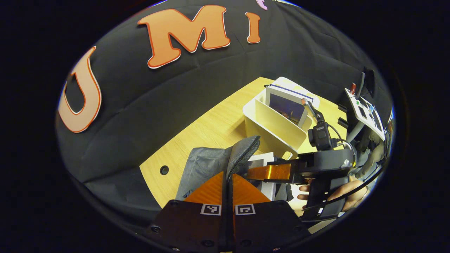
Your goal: Open the schoolbag, grab two books from the bookshelf and put them into the schoolbag.
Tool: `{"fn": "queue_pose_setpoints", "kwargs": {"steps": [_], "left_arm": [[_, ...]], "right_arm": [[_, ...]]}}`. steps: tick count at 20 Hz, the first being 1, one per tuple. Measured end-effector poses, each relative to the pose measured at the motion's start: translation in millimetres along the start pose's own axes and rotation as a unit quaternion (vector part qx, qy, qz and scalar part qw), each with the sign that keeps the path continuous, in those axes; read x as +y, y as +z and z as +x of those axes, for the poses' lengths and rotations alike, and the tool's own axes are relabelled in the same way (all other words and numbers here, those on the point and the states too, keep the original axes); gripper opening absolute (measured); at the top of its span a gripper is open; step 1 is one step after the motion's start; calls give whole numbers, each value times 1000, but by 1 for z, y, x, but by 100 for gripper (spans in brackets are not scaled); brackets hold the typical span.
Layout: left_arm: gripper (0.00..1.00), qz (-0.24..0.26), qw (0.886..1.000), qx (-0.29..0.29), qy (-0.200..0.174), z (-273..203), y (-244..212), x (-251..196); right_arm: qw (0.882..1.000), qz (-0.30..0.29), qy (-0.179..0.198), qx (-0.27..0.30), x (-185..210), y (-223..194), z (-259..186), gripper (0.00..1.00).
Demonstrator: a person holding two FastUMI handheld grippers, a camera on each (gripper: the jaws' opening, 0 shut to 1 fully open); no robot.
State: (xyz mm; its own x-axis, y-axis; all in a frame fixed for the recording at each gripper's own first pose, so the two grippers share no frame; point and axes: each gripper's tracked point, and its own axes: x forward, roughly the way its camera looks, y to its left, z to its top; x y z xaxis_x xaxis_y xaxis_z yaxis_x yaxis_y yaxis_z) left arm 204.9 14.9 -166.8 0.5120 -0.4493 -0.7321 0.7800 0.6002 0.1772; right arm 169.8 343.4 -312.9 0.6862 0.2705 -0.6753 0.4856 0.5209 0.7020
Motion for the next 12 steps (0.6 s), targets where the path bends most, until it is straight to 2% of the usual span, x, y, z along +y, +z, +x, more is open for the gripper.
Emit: {"fn": "queue_pose_setpoints", "kwargs": {"steps": [1,4,6,10,11,12], "left_arm": [[1,-1,1000,-1,0,0,0,1],[1,-4,1000,-5,-3,-1,-3,1],[1,-12,1000,-5,-7,-1,-8,0],[1,-22,1000,-7,-11,-4,-14,1],[7,-24,1000,-8,-11,-4,-15,1],[1,-26,1000,-8,-12,-5,-16,1]], "right_arm": [[1000,9,1,3,1,1,-6,98],[1000,24,-1,11,2,4,-21,99],[1000,23,12,12,10,6,-34,99],[1000,-3,24,19,22,0,-61,98],[1000,-10,25,14,22,1,-68,98],[999,-16,26,10,20,4,-77,98]]}}
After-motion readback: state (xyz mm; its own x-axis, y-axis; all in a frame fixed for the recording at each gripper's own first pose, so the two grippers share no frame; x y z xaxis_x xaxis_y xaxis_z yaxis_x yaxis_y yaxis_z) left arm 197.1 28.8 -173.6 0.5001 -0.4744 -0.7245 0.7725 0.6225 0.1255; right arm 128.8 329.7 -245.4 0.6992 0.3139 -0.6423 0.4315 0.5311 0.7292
